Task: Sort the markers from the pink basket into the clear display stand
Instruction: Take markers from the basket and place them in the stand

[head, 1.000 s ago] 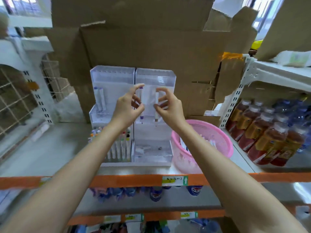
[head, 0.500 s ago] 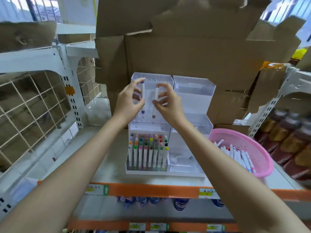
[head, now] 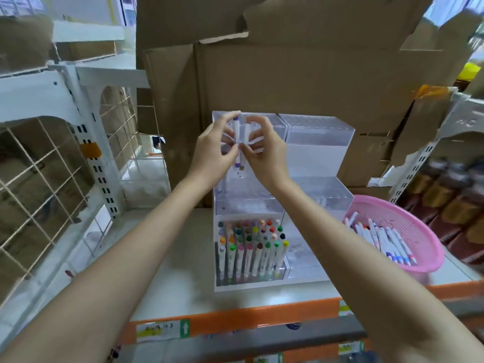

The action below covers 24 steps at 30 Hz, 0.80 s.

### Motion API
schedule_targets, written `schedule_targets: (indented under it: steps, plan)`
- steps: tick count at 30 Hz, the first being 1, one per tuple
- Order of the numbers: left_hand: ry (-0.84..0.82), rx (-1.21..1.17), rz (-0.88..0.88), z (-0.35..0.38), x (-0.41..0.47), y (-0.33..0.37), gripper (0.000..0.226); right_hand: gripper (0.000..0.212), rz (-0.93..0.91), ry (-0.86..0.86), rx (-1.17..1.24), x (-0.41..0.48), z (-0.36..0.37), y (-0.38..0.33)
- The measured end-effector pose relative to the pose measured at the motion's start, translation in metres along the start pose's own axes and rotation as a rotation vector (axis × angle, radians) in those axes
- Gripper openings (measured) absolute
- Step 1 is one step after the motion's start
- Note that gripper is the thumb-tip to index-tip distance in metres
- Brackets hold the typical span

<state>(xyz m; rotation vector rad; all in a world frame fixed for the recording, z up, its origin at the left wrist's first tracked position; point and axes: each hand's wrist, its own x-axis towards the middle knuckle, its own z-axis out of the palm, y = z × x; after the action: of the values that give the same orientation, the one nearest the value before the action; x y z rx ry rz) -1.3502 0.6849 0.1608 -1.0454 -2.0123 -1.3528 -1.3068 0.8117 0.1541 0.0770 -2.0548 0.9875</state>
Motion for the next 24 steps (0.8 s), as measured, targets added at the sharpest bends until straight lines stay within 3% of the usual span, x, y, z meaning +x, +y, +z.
schedule_targets:
  steps: [9, 15, 24]
  plan:
    - [0.011, 0.035, 0.095, 0.002, -0.006, -0.013, 0.055, 0.043, -0.053, 0.020, -0.008, -0.004, 0.011, 0.014]
    - [-0.041, 0.095, 0.066, 0.004, -0.007, -0.017, 0.056, 0.044, -0.060, 0.018, -0.020, -0.004, 0.011, 0.018]
    - [-0.127, 0.145, 0.054, 0.001, -0.002, -0.016, 0.037, 0.042, -0.073, 0.023, -0.064, -0.006, 0.008, 0.021]
